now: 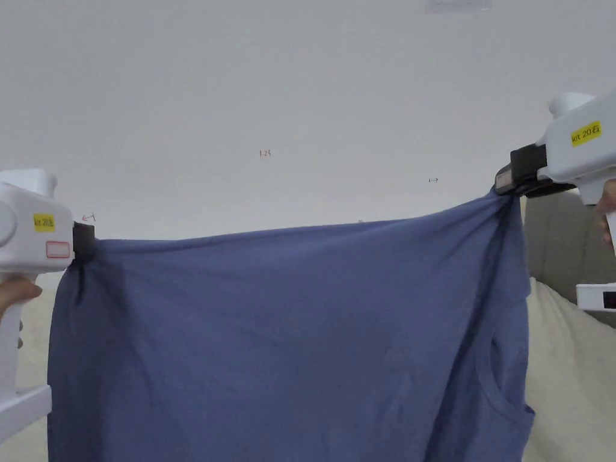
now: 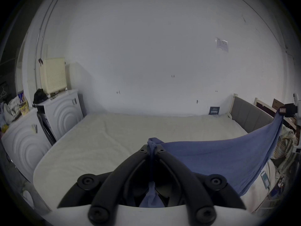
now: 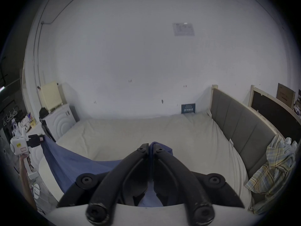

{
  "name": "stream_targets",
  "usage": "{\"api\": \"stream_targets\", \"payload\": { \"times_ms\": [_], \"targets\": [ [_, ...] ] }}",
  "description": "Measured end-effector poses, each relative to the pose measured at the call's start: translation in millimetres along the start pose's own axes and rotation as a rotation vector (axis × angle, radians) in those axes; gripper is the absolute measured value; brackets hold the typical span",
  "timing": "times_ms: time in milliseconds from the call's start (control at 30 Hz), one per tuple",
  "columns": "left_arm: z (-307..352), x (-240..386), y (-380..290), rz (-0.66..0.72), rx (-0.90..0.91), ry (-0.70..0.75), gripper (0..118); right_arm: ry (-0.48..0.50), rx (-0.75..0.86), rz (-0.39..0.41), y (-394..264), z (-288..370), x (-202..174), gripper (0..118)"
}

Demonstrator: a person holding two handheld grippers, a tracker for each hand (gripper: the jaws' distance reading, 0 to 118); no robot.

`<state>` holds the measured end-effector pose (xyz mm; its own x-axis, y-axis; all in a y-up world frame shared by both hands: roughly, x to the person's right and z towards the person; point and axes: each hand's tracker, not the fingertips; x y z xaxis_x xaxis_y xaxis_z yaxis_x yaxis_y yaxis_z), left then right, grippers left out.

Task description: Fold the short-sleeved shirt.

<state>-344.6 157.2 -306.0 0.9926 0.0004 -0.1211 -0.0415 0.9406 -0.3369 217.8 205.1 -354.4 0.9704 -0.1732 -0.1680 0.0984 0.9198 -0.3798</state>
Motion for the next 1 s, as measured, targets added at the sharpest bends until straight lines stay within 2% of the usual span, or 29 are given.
{"api": "stream_targets", "payload": {
  "times_ms": [200, 300, 333, 367, 400, 500, 533, 600, 667, 700, 767, 867, 900, 1000],
  "targets": [
    [-15.6, 2.2, 64.3, -0.006, 0.084, 0.007, 3, -0.03, 0.035, -0.034, 53.2, -23.7, -4.4, 3],
    [-36.6, 7.4, 99.4, -0.087, 0.12, 0.172, 3, -0.054, 0.046, -0.018, 80.7, -42.7, -9.4, 3],
    [-45.1, 3.7, 111.4, -0.065, 0.128, 0.154, 3, -0.053, 0.056, -0.012, 90.7, -49.9, -10.0, 3],
    [-53.2, -0.3, 120.9, -0.019, 0.126, 0.06, 3, -0.038, 0.062, -0.012, 99.5, -56.9, -9.6, 3],
    [-60.0, -3.4, 126.9, 0.027, 0.116, 0.061, 3, -0.041, 0.08, -0.023, 107.1, -63.9, -9.9, 3],
    [-80.1, 2.8, 131.4, 0.008, 0.162, 0.051, 3, 0.022, 0.124, -0.075, 121.9, -85.6, -8.8, 3],
    [-90.6, 6.6, 128.0, -0.035, 0.159, 0.059, 3, 0.037, 0.114, -0.067, 121.1, -93.2, -11.1, 3],
    [-111.4, 6.1, 130.4, -0.038, 0.123, 0.046, 3, 0.01, 0.098, -0.058, 129.3, -115.3, -11.9, 3],
    [-131.2, -0.4, 133.8, 0.014, 0.128, 0.043, 3, 0.001, 0.105, -0.091, 143.3, -135.0, -9.7, 3],
    [-138.6, -1.9, 136.2, -0.006, 0.075, 0.076, 3, 0.008, 0.097, -0.086, 150.7, -142.2, -9.6, 3],
    [-153.9, -8.9, 146.1, -0.007, 0.12, 0.079, 3, -0.001, 0.094, -0.066, 166.5, -157.3, -11.3, 3],
    [-166.4, -22.7, 165.2, 0.085, 0.169, 0.063, 3, 0.008, 0.125, -0.08, 187.4, -171.8, -11.2, 3],
    [-168.7, -24.8, 172.3, 0.103, 0.213, 0.043, 3, 0.039, 0.148, -0.096, 193.4, -174.0, -12.3, 3],
    [-176.7, -27.8, 193.4, 0.059, 0.207, 0.067, 3, 0.02, 0.156, -0.049, 211.9, -177.5, -23.5, 3]
  ]
}}
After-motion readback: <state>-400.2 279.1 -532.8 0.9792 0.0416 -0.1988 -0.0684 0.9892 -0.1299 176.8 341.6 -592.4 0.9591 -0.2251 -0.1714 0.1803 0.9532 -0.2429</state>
